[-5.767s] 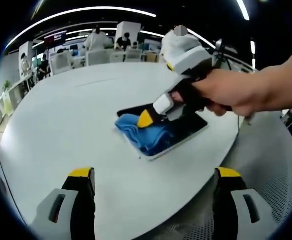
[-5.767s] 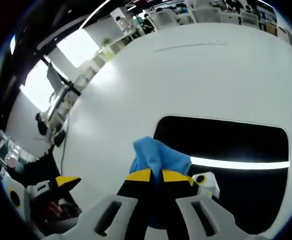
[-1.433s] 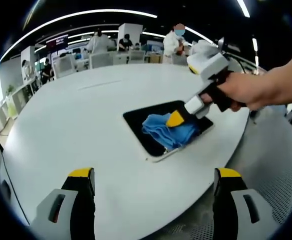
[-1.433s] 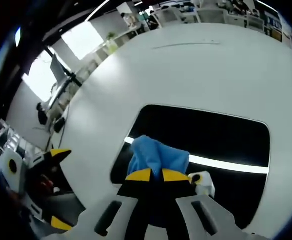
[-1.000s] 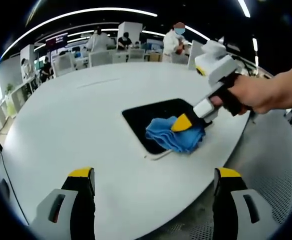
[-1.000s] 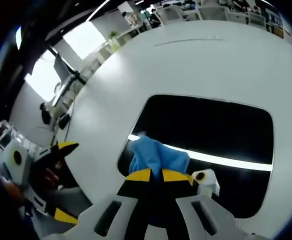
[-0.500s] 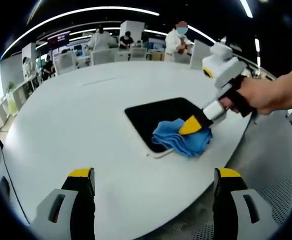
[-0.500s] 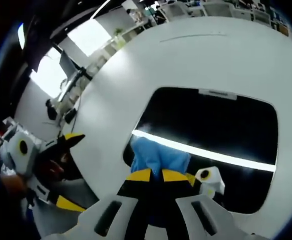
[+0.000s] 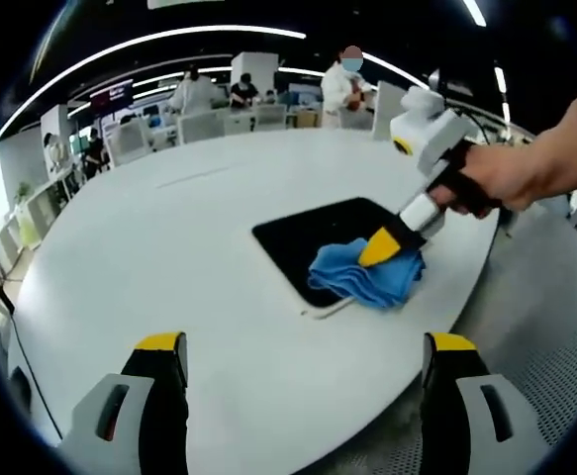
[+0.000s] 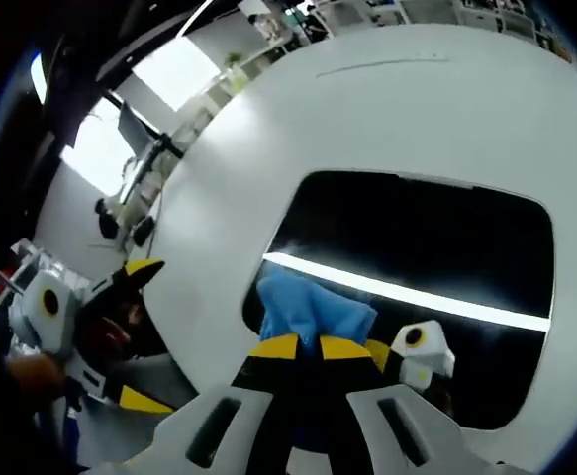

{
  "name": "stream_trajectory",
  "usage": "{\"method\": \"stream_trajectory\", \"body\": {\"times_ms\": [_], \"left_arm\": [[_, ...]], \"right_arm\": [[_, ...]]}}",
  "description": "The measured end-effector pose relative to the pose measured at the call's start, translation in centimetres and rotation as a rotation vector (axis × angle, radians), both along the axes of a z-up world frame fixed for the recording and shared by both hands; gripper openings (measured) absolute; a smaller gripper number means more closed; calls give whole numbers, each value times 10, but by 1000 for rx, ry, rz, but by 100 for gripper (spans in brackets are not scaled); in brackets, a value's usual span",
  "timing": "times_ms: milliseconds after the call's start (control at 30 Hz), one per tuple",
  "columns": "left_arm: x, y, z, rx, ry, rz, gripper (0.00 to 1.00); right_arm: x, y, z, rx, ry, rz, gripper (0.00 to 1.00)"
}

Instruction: Wipe the mirror surface with the cleaning cloth until all visible marks leave the cleaned area.

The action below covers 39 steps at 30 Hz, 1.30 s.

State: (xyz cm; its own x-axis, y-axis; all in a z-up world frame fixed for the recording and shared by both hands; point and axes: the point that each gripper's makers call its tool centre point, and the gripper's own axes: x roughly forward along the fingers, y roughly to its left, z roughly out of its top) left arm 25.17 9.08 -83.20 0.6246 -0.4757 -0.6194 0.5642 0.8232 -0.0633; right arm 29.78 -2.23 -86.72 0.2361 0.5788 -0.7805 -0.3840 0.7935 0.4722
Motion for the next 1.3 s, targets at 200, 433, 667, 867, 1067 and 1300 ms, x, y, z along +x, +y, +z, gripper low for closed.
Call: {"method": "stream_trajectory", "body": {"times_ms": [200,433,667,867,1067,1300], "left_arm": [[-3,-7,2,-8,10,-8,99],[-7,-17,-6,-22,57,-37,99],[-1,-9,1,-10,4,-20,99],[-1,-7,0,-9,16,0,99],[0,-7,3,-26,1,8,99],[0,-7,1,-14,4,1,99]], "right_arm": [[0,-2,0,-27,-11,-32,0],[2,-20,0,-55,-25,-33,0],[1,-38,-1,-71,-40,-7,0],[1,-36,1,-76,-50,6,0],[1,-38,0,-71,-55,16,0],[1,-40,0,-79,-57,8,0]]}}
